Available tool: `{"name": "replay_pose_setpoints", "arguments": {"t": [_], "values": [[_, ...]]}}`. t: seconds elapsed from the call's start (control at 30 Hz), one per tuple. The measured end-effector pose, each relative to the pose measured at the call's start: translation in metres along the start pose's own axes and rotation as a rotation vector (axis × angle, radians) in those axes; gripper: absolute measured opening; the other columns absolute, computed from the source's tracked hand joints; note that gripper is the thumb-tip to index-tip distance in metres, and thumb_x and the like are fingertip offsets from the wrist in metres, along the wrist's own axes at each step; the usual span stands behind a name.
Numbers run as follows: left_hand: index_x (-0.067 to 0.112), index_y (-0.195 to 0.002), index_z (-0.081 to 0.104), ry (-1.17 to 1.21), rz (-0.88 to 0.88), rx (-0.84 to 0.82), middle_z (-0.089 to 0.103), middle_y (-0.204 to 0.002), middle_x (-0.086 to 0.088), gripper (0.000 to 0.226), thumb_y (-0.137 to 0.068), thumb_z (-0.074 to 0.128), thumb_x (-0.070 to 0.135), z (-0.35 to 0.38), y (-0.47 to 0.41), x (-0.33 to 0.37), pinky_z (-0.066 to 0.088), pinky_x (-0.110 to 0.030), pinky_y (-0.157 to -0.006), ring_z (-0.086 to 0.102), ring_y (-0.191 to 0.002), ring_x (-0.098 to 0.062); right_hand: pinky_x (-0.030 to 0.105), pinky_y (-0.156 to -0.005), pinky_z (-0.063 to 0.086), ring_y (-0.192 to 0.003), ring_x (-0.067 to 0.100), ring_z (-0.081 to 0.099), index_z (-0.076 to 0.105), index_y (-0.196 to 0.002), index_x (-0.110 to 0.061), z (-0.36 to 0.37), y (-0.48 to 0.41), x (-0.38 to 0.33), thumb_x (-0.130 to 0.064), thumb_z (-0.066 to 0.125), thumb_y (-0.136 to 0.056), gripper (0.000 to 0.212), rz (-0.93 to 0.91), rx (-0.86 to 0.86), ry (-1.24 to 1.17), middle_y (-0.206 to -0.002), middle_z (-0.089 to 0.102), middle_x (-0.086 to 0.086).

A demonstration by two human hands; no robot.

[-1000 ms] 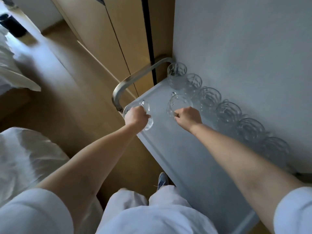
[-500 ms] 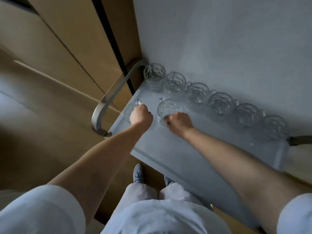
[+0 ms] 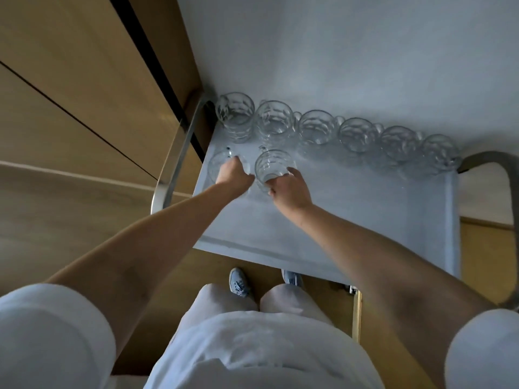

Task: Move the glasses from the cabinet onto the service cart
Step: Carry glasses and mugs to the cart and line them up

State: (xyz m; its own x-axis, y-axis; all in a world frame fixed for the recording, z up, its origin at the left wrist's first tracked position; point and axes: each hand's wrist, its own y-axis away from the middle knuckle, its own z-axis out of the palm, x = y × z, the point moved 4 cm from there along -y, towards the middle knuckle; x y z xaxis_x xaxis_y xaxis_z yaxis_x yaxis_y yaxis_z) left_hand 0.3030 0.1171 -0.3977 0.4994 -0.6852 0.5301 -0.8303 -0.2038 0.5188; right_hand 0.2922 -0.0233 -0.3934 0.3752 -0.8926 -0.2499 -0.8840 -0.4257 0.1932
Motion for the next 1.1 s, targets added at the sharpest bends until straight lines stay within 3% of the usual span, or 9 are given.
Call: {"name": "replay_pose_setpoints", "arguments": {"t": [0.1, 0.17, 0.23, 0.3, 0.37, 0.43, 0.63, 0.93, 1.1], "values": [[0.002, -0.150, 0.001, -0.090, 0.081, -0.198, 0.048, -0.138, -0.017, 0.091, -0.087, 0.064, 0.016, 0.006, 0.005, -0.005, 0.049, -0.035, -0.091, 0.051, -0.122, -0.030, 0.026, -0.115, 0.007, -0.112, 0.020, 0.058, 0.069, -0.111, -0.021, -0.003, 0.000, -0.004, -0.007, 0.046, -0.089, 0.036, 0.046, 0.054, -0.011, -0.109, 0.070, 0.004], [0.005, -0.150, -0.006, -0.266, 0.202, -0.237, 0.049, -0.135, -0.018, 0.094, -0.087, 0.063, 0.016, 0.002, 0.009, -0.009, 0.048, -0.036, -0.091, 0.052, -0.119, -0.031, 0.026, -0.116, 0.008, -0.107, 0.022, 0.059, 0.071, -0.107, -0.021, -0.005, 0.000, -0.006, -0.005, 0.046, -0.088, 0.035, 0.068, 0.031, 0.010, -0.102, 0.071, 0.005], [0.016, -0.151, 0.010, -0.480, 0.350, -0.240, 0.055, -0.129, -0.014, 0.083, -0.087, 0.060, 0.023, -0.009, 0.017, -0.014, 0.049, -0.039, -0.092, 0.054, -0.115, -0.031, 0.026, -0.115, 0.007, -0.102, 0.022, 0.060, 0.072, -0.102, -0.020, -0.004, -0.001, -0.006, -0.003, 0.047, -0.086, 0.034, 0.084, 0.006, 0.051, -0.094, 0.071, 0.006], [0.026, -0.141, 0.037, -0.772, 0.490, -0.175, 0.061, -0.123, -0.006, 0.057, -0.088, 0.056, 0.030, -0.024, 0.025, -0.020, 0.048, -0.035, -0.090, 0.056, -0.114, -0.029, 0.025, -0.114, 0.006, -0.095, 0.022, 0.062, 0.071, -0.095, -0.018, -0.002, -0.001, -0.006, -0.002, 0.048, -0.085, 0.029, 0.100, -0.005, 0.073, -0.084, 0.070, 0.006], [0.025, -0.127, 0.054, -0.995, 0.560, -0.101, 0.064, -0.116, -0.004, 0.035, -0.093, 0.050, 0.025, -0.034, 0.030, -0.022, 0.048, -0.033, -0.086, 0.058, -0.110, -0.026, 0.026, -0.114, 0.006, -0.090, 0.023, 0.062, 0.072, -0.090, -0.016, 0.001, -0.003, -0.007, -0.003, 0.049, -0.085, 0.027, 0.116, 0.008, 0.077, -0.079, 0.069, 0.006], [0.022, -0.119, 0.058, -1.113, 0.583, -0.055, 0.066, -0.109, -0.004, 0.029, -0.094, 0.046, 0.014, -0.035, 0.032, -0.022, 0.045, -0.029, -0.076, 0.062, -0.104, -0.024, 0.027, -0.115, 0.007, -0.088, 0.023, 0.063, 0.072, -0.089, -0.015, 0.005, -0.006, -0.008, -0.003, 0.049, -0.085, 0.026, 0.128, 0.043, 0.070, -0.078, 0.069, 0.007], [0.022, -0.115, 0.058, -1.033, 0.509, 0.051, 0.067, -0.102, -0.003, 0.030, -0.094, 0.043, 0.007, -0.031, 0.027, -0.016, 0.037, -0.026, -0.066, 0.064, -0.097, -0.025, 0.028, -0.115, 0.008, -0.090, 0.026, 0.062, 0.073, -0.093, -0.013, 0.005, -0.016, -0.010, 0.000, 0.052, -0.084, 0.026, 0.139, 0.097, 0.005, -0.080, 0.070, 0.010], [0.018, -0.115, 0.057, -0.940, 0.454, 0.108, 0.066, -0.106, -0.004, 0.019, -0.100, 0.044, 0.020, -0.027, 0.003, -0.001, 0.037, -0.028, -0.068, 0.063, -0.100, -0.026, 0.026, -0.116, 0.002, -0.079, 0.033, 0.061, 0.075, -0.094, -0.007, 0.000, -0.029, -0.010, 0.013, 0.052, -0.078, 0.034, 0.107, 0.123, -0.076, -0.071, 0.067, 0.016], [0.019, -0.114, 0.060, -0.864, 0.472, 0.084, 0.066, -0.108, -0.007, 0.025, -0.095, 0.047, 0.010, -0.039, -0.009, -0.011, 0.042, -0.031, -0.072, 0.059, -0.104, -0.031, 0.023, -0.113, -0.006, -0.080, 0.033, 0.059, 0.073, -0.094, -0.005, -0.001, -0.034, -0.012, 0.011, 0.052, -0.079, 0.031, 0.109, 0.107, -0.044, -0.072, 0.066, 0.018]]}}
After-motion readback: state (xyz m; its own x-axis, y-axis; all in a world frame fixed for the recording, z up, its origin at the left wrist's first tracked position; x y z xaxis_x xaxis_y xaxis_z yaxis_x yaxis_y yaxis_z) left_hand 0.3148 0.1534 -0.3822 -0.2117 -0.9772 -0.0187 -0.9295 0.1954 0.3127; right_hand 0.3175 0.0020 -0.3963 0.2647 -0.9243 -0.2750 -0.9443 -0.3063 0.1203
